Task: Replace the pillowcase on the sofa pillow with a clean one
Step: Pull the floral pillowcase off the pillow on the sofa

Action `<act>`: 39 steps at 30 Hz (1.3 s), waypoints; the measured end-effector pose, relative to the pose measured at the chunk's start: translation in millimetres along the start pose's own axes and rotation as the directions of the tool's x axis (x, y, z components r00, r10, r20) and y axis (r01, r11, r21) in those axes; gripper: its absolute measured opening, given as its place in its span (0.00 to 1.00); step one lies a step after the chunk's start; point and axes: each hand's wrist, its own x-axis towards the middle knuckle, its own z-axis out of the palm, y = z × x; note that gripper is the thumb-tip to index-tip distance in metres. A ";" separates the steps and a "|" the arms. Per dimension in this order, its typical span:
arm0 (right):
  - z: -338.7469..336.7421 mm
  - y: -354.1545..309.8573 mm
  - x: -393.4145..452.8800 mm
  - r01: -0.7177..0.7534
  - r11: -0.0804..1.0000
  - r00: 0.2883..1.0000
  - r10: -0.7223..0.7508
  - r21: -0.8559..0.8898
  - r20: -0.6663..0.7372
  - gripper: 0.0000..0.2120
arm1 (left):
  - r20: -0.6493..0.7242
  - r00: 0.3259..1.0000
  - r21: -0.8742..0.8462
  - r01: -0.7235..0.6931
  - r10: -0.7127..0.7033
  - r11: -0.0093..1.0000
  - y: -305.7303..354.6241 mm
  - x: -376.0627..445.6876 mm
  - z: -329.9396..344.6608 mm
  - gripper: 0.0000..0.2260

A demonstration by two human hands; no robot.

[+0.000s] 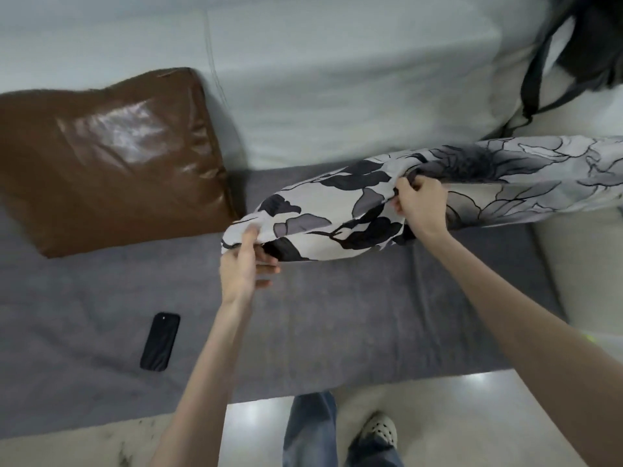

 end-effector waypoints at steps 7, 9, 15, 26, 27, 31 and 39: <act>36.4 -23.5 16.6 0.054 0.991 0.989 -0.070 -0.125 -0.128 0.16 | 0.180 0.969 0.098 -0.186 0.167 0.978 35.5 44.4 -25.7 0.25; 43.2 -35.2 18.0 0.033 0.990 0.986 -0.055 -0.135 -0.160 0.14 | 0.236 0.957 0.100 -0.194 0.166 0.976 43.1 51.4 -27.8 0.23; 73.0 -80.2 -39.8 0.538 0.833 0.842 -0.527 -0.128 0.110 0.02 | 0.259 0.935 0.149 -0.287 0.243 0.946 59.6 63.1 -21.1 0.22; 145.5 -112.4 -58.1 0.797 0.601 0.539 -0.657 -0.065 0.527 0.08 | 0.234 0.855 0.472 -0.516 0.463 0.715 79.7 63.4 -20.9 0.19; 145.9 -113.9 -56.3 0.772 0.630 0.569 -0.621 -0.088 0.539 0.10 | 0.223 0.852 0.496 -0.518 0.474 0.697 81.2 62.2 -20.6 0.17; 151.3 -119.7 -49.7 0.625 0.766 0.707 -0.476 -0.147 0.524 0.09 | 0.211 0.732 0.536 -0.641 0.648 0.549 76.2 66.3 -27.2 0.03; 141.7 -123.7 -33.1 0.559 0.808 0.728 -0.368 -0.188 0.579 0.05 | 0.257 0.602 0.645 -0.689 0.756 0.330 46.3 79.9 -7.5 0.12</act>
